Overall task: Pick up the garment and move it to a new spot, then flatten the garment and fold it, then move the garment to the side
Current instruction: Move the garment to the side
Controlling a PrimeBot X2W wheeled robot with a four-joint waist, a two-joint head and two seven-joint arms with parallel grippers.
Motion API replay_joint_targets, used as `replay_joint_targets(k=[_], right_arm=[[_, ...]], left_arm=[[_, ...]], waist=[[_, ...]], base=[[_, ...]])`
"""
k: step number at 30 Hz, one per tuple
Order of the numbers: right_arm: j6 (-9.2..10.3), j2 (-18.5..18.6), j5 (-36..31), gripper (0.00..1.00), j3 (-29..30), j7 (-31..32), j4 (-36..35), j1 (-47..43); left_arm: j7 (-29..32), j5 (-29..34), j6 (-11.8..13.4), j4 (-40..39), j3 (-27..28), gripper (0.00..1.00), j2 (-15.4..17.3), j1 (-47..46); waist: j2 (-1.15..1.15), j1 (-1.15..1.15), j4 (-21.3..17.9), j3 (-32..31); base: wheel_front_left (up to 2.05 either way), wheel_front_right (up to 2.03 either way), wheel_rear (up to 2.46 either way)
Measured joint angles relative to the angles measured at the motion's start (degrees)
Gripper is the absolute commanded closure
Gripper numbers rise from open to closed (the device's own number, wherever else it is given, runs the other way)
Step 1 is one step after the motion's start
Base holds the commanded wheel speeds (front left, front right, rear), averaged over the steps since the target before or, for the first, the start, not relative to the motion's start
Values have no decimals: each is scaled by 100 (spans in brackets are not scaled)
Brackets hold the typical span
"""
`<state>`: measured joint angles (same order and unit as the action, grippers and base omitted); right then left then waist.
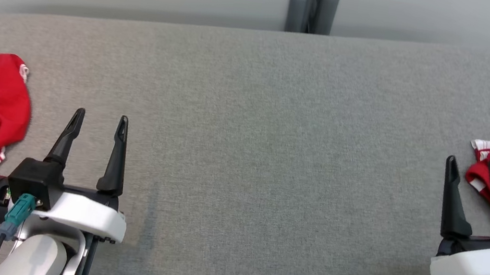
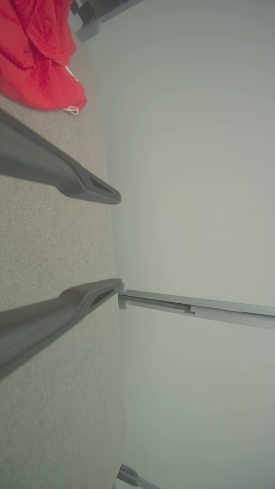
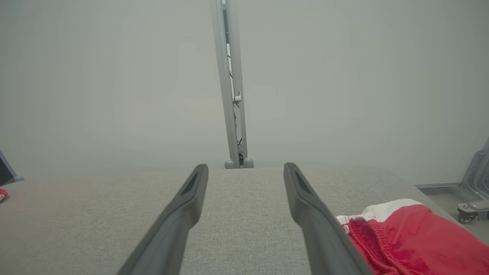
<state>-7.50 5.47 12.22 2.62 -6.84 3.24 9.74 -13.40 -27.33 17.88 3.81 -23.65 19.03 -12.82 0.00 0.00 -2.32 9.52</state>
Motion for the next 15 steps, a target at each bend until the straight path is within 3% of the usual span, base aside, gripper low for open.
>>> replay_joint_targets(k=[15], right_arm=[[0, -183, -241, 0, 94, 456, -320, -871]], left_arm=[[219, -101, 19, 46, -164, 0, 75, 469]], waist=[[0, 0, 205, -864]], base=[[0, 0, 0]])
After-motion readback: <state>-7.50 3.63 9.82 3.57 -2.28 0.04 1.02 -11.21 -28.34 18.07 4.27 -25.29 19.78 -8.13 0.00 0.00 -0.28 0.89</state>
